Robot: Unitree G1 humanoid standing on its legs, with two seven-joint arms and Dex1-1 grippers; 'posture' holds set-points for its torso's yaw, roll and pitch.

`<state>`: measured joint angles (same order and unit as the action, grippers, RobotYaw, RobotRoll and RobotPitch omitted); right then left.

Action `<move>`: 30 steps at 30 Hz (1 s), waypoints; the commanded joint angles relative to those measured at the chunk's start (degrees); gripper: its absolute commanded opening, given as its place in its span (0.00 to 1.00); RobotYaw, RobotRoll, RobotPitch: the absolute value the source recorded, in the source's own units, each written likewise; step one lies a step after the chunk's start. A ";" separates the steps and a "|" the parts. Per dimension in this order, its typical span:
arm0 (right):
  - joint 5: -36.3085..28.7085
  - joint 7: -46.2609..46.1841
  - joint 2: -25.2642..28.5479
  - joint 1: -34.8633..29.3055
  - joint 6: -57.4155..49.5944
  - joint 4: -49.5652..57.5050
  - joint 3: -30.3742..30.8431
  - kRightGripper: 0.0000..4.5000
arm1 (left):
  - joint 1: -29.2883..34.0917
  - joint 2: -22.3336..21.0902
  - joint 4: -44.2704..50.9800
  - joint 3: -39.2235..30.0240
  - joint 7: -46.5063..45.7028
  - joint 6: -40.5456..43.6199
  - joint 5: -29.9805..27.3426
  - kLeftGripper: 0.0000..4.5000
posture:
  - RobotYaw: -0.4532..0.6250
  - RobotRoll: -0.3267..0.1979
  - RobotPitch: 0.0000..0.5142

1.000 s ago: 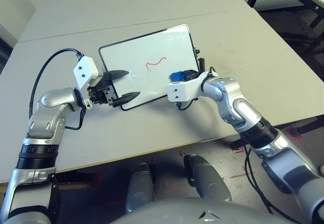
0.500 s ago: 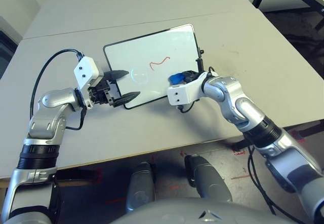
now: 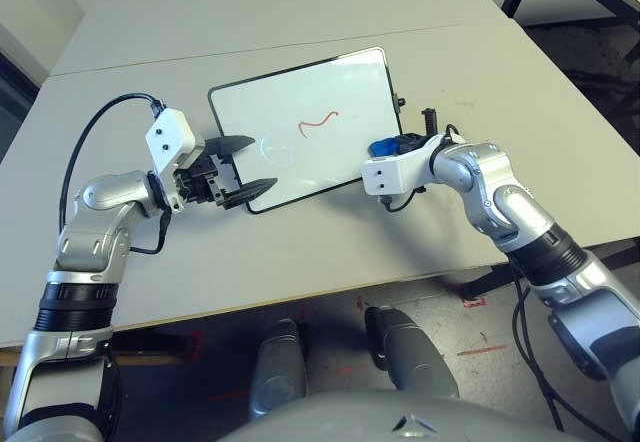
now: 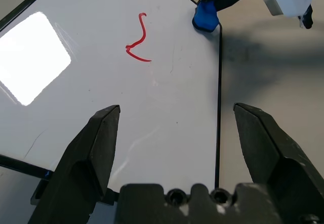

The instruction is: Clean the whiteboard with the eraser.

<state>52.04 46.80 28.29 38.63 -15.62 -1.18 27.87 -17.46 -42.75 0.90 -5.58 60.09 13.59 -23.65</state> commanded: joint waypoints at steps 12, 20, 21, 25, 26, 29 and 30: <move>-3.42 4.90 -3.70 10.60 -2.52 1.94 -1.49 0.03 | 0.01 -1.82 -2.80 -1.88 -0.28 -1.07 1.03 1.00 | 0.31 0.62 0.24; -3.34 1.15 -8.85 13.20 0.23 -4.00 1.02 0.03 | -0.09 -1.97 -3.02 -2.19 -0.63 -1.36 1.02 1.00 | 0.32 0.62 0.24; -3.31 0.77 -9.27 13.35 0.57 -4.68 1.31 0.03 | 0.03 -1.96 -2.90 -2.27 -0.70 -1.35 1.01 1.00 | 0.33 0.62 0.24; -3.12 -0.65 -10.25 13.64 1.82 -7.38 2.21 0.03 | 0.60 -1.83 -2.30 -2.68 -0.86 -1.19 1.02 1.00 | 0.33 0.62 0.25; -2.99 -1.00 -10.44 13.74 2.17 -8.17 2.44 0.03 | 0.75 -1.81 -2.15 -2.77 -0.91 -1.15 1.01 1.00 | 0.33 0.62 0.25; -2.84 -1.76 -10.75 13.98 2.78 -9.68 2.77 0.03 | 0.95 -1.81 -1.95 -2.84 -1.04 -1.09 1.00 1.00 | 0.34 0.62 0.25; -2.68 -2.08 -10.87 14.07 3.06 -10.49 3.02 0.03 | 0.99 -1.81 -1.88 -2.84 -1.10 -1.06 0.97 1.00 | 0.34 0.62 0.25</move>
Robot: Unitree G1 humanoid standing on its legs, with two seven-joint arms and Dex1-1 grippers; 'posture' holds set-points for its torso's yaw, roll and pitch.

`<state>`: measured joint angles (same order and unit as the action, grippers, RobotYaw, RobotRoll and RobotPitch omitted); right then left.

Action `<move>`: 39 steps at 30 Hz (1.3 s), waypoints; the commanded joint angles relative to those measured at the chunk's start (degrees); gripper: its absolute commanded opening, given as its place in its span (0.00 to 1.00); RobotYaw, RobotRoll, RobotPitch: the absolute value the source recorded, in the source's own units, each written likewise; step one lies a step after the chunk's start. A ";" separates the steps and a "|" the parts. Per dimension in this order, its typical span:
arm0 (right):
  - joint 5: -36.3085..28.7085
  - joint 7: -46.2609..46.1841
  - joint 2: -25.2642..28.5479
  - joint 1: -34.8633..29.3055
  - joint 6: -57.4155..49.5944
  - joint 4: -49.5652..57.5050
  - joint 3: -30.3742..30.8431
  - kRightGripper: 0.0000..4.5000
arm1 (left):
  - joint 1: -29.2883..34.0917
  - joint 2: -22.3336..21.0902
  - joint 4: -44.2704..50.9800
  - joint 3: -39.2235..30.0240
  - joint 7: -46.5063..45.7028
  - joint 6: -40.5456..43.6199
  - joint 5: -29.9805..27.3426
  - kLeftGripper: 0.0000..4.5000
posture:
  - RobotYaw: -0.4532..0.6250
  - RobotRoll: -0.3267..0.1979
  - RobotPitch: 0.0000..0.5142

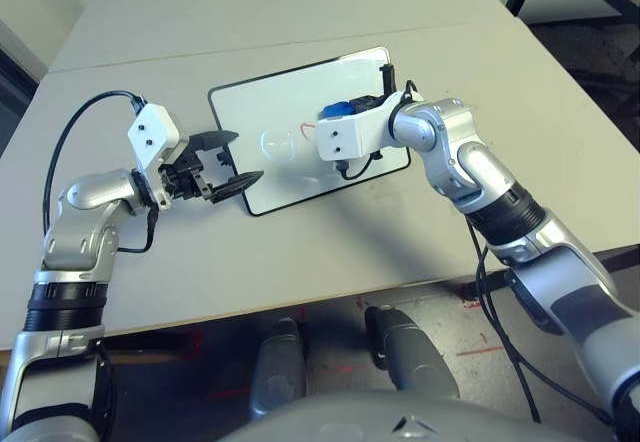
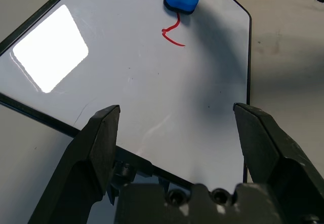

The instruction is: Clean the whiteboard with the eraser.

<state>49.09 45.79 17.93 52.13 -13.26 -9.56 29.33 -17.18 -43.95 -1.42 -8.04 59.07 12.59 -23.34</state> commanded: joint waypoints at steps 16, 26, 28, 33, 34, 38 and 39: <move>-0.29 -0.68 -4.49 0.34 2.20 -1.76 4.68 0.03 | 0.92 -0.57 0.54 -0.24 -0.39 -0.02 0.70 1.00 | 0.34 0.62 0.25; -1.69 -0.81 -7.84 0.65 4.09 -1.84 6.37 0.03 | 1.13 -0.40 0.81 -0.18 -0.60 -0.06 0.73 1.00 | 0.35 0.62 0.25; -1.85 -1.17 -8.20 0.94 4.38 -2.24 6.58 0.03 | 1.38 -0.42 1.01 -0.28 -0.68 -0.07 0.68 1.00 | 0.36 0.62 0.24; -1.72 -2.17 -8.18 1.97 4.98 -3.83 6.10 0.03 | 1.81 -0.38 1.41 -0.39 -0.92 0.01 0.58 1.00 | 0.36 0.62 0.24; -1.57 -2.33 -7.99 2.12 4.96 -4.08 5.98 0.03 | 1.84 -0.38 1.44 -0.40 -0.95 0.02 0.56 1.00 | 0.36 0.62 0.24; -1.26 -3.65 -7.10 3.08 4.97 -5.41 5.23 0.03 | 1.96 -0.31 1.28 -0.37 -0.96 -0.23 0.58 1.00 | 0.36 0.62 0.23; -1.35 -4.06 -7.09 3.37 4.91 -5.73 5.06 0.03 | 1.92 -0.26 1.20 -0.28 -0.96 -0.31 0.62 1.00 | 0.36 0.62 0.23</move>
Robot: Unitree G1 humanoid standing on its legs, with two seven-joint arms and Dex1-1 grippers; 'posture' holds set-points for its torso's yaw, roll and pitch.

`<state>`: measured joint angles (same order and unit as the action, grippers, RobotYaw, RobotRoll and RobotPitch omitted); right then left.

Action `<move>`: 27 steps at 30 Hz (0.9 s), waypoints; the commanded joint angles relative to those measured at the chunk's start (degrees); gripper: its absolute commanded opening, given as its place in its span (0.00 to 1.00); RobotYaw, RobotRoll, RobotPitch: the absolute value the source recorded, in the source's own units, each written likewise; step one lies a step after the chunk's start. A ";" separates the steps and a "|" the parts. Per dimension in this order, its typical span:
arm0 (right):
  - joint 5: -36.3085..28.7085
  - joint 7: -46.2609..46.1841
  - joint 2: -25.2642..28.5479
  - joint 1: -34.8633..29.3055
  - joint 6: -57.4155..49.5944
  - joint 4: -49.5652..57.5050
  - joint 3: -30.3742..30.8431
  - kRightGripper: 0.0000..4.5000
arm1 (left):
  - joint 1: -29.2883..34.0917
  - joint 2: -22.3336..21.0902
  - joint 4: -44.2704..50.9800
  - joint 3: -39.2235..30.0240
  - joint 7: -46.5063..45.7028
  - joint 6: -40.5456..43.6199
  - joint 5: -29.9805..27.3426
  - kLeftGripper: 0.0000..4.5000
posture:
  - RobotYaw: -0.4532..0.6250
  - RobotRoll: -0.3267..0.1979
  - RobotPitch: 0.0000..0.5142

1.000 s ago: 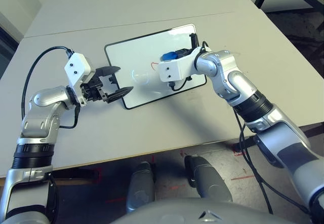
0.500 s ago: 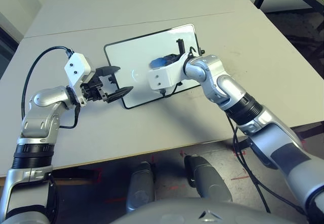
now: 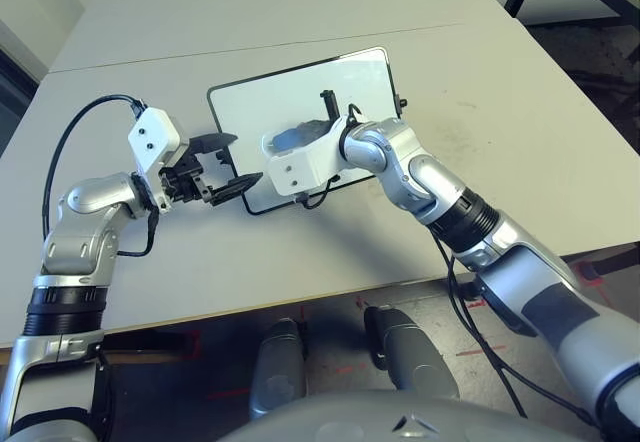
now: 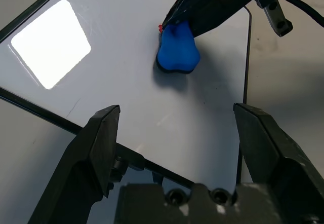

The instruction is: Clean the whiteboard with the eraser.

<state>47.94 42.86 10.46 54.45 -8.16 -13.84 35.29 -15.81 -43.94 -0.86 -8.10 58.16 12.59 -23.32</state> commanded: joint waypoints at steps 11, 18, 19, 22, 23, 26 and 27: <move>-0.59 -4.80 0.66 3.36 -0.14 -6.40 -0.94 0.03 | -0.07 0.17 -0.10 0.32 0.16 -0.96 0.83 1.00 | 0.35 0.62 0.23; -0.72 -0.77 2.70 -0.73 2.08 -3.28 1.13 0.03 | 0.23 0.02 0.07 0.20 0.09 -0.96 0.81 1.00 | 0.36 0.62 0.24; -0.68 0.03 3.28 -1.43 2.36 -2.51 1.35 0.03 | 0.27 0.01 0.12 0.18 0.08 -0.93 0.80 1.00 | 0.36 0.62 0.24; -0.36 2.36 5.12 -3.24 2.85 -0.16 1.72 0.03 | 0.33 0.00 0.20 0.20 0.06 -0.88 0.80 1.00 | 0.35 0.62 0.25; -0.22 3.01 5.65 -3.76 2.85 0.51 1.76 0.03 | 0.28 0.03 0.18 0.24 0.06 -0.86 0.80 1.00 | 0.35 0.62 0.25; 0.10 3.82 6.26 -4.62 2.68 1.52 1.59 0.03 | 0.14 0.06 0.05 0.33 0.11 -0.89 0.83 1.00 | 0.35 0.62 0.25; 0.18 3.89 6.27 -4.73 2.60 1.65 1.52 0.03 | 0.08 0.07 -0.01 0.36 0.14 -0.90 0.84 1.00 | 0.35 0.62 0.25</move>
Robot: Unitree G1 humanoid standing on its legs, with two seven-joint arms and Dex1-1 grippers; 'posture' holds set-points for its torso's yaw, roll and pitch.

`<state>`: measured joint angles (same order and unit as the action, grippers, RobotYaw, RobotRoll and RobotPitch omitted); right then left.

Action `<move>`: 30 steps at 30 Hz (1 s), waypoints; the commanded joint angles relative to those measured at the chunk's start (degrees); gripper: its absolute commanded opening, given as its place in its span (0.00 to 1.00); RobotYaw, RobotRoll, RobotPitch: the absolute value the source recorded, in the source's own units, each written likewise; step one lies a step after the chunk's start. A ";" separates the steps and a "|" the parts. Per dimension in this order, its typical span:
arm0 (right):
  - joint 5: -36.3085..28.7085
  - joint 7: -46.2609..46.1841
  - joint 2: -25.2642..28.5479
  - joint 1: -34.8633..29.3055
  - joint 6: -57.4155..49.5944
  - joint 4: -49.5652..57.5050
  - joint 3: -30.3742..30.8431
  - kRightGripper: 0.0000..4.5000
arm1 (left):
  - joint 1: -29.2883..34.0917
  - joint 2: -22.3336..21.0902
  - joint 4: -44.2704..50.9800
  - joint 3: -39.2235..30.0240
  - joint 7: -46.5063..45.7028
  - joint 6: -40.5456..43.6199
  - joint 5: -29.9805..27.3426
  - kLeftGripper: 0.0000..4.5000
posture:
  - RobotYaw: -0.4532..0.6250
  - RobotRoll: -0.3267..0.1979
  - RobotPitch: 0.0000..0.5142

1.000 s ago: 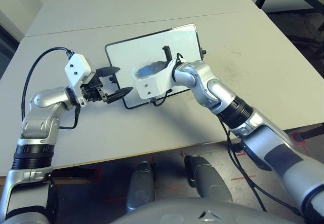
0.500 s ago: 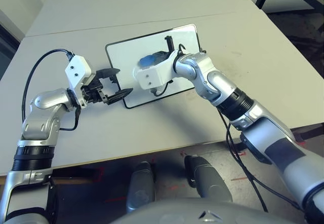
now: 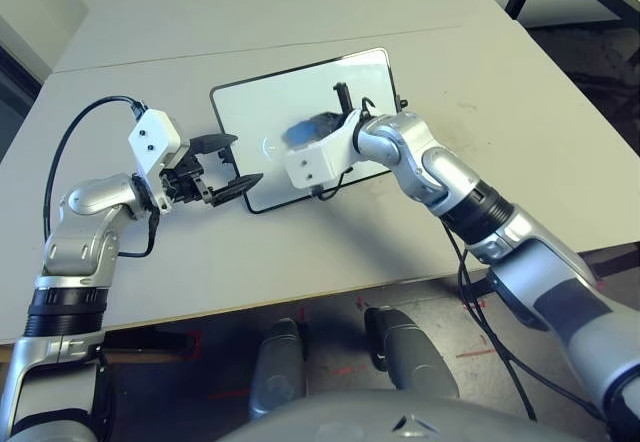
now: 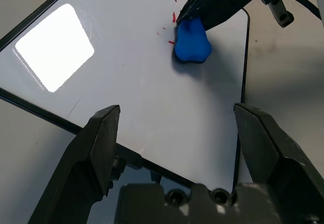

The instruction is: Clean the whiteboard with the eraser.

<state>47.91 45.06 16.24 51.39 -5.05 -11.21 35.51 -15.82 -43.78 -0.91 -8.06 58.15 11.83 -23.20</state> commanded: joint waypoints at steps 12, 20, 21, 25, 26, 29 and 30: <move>0.82 -3.14 1.65 4.03 -3.25 -8.38 -2.17 0.03 | -0.51 0.04 -0.41 0.65 0.29 -0.21 0.83 1.00 | 0.35 0.62 0.25; 0.95 -6.23 4.95 6.21 -2.00 -13.98 -2.55 0.03 | -0.51 -0.25 -0.71 0.26 0.25 -0.21 0.87 1.00 | 0.35 0.62 0.25; 0.96 -6.49 5.21 6.27 -1.85 -14.37 -2.41 0.03 | -0.55 -0.27 -0.73 0.24 0.24 -0.19 0.89 1.00 | 0.35 0.62 0.25; 1.23 -6.62 5.53 6.04 -1.62 -14.12 -1.74 0.03 | -0.65 -0.38 -0.75 0.17 0.26 -0.14 0.88 1.00 | 0.35 0.62 0.25; 1.31 -6.48 5.44 5.86 -1.63 -13.74 -1.56 0.03 | -0.69 -0.41 -0.74 0.16 0.27 -0.12 0.88 1.00 | 0.35 0.62 0.25; 1.42 -5.86 4.96 5.20 -1.60 -12.34 -1.06 0.03 | -0.83 -0.46 -0.72 0.14 0.29 -0.05 0.87 1.00 | 0.35 0.62 0.24; 1.34 -5.54 4.67 4.89 -1.61 -11.68 -0.92 0.03 | -0.88 -0.47 -0.75 0.15 0.30 -0.05 0.88 1.00 | 0.35 0.62 0.24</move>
<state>48.60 37.85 20.86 58.03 -6.08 -21.70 33.09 -16.65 -43.76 -1.04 -7.91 58.17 11.81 -23.04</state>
